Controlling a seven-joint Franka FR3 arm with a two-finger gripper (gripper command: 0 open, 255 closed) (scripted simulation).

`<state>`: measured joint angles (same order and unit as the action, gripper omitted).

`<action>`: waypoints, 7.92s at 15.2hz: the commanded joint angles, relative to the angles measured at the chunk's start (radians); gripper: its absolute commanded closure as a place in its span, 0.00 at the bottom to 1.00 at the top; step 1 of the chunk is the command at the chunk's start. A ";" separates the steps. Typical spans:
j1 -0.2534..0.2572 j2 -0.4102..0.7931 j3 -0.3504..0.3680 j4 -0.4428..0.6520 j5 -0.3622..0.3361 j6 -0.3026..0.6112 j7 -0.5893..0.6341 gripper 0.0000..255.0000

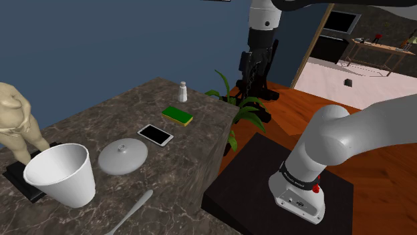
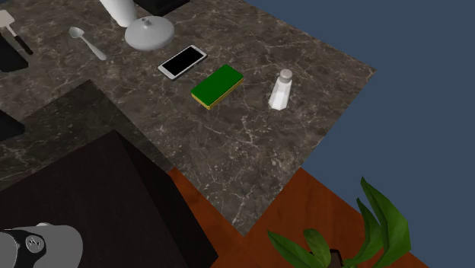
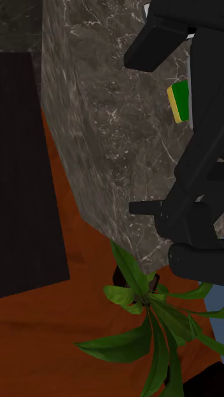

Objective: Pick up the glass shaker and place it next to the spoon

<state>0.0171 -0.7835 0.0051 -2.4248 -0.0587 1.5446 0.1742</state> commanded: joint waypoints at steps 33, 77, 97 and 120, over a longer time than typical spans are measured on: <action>-0.049 1.139 -0.068 0.742 0.165 0.519 -0.004 0.00; -0.047 1.101 -0.070 0.870 0.156 0.354 0.014 1.00; 0.009 0.946 -0.042 0.844 0.136 0.232 0.111 1.00; 0.239 0.538 0.217 0.369 0.163 0.333 0.581 1.00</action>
<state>0.2452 -0.2351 0.2074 -2.0527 0.1000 1.8827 0.7291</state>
